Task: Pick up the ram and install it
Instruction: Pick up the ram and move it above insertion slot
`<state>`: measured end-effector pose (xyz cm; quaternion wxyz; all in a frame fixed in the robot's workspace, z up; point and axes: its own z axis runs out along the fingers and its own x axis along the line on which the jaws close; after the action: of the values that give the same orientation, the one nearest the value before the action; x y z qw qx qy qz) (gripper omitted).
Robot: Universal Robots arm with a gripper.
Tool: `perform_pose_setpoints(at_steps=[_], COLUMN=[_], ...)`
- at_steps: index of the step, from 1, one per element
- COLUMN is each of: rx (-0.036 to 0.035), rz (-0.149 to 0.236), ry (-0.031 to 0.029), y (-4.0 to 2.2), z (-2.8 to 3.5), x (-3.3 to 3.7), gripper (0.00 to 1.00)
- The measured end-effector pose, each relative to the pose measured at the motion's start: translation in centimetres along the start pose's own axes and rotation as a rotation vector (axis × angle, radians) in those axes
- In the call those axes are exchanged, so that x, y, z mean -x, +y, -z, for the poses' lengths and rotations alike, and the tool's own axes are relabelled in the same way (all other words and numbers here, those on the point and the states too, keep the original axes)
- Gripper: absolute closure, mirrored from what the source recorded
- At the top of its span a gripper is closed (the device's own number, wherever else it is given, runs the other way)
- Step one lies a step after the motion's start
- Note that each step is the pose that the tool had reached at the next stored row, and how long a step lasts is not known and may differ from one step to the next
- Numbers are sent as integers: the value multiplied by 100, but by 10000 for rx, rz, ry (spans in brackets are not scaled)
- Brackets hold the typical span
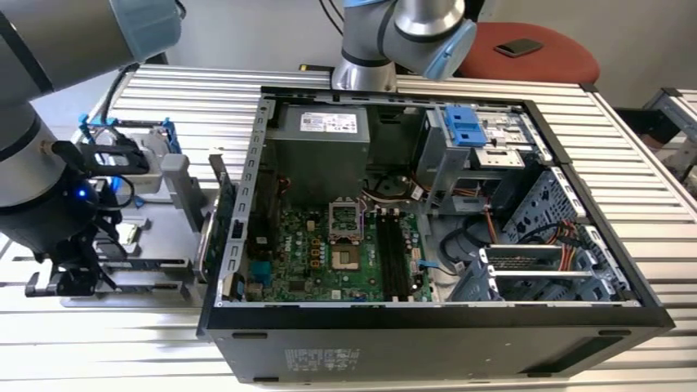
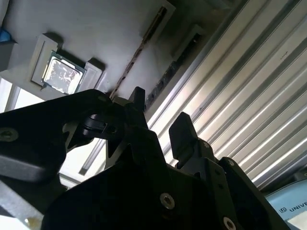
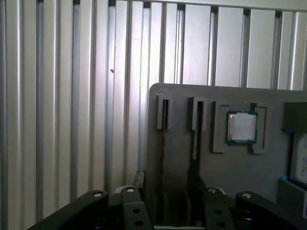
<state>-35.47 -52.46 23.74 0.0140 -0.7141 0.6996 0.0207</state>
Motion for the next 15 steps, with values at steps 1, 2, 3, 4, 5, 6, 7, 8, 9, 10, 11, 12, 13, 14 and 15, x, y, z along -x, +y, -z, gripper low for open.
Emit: perform_pose_setpoints(at_steps=[1, 2, 3, 4, 5, 6, 7, 8, 9, 10, 11, 12, 13, 14, 15], rx=[-1, 0, 1, 1, 1, 1, 0, -1, 0, 0, 1, 0, 1, 0, 0], rz=[0, 0, 0, 0, 0, 0, 0, 1, 1, 0, 0, 0, 0, 0, 0], ry=[-1, 0, 0, 1, 1, 1, 3, 5, 6, 6, 7, 7, 7, 7, 7], y=[0, 0, 0, -1, -1, -1, -1, -2, -2, -2, -2, -2, -2, -2, -3], z=[-18, -36, -54, -72, -90, -110, -127, -146, -163, -182, -199, -218, -235, -254, -272], x=[-1, -2, -3, -4, -5, -5, -6, -7, -8, -9, -10, -11, -12, -12, -13], gripper=[0, 0, 0, 0, 0, 0, 0, 0, 0, 0, 0, 0, 0, 0, 0])
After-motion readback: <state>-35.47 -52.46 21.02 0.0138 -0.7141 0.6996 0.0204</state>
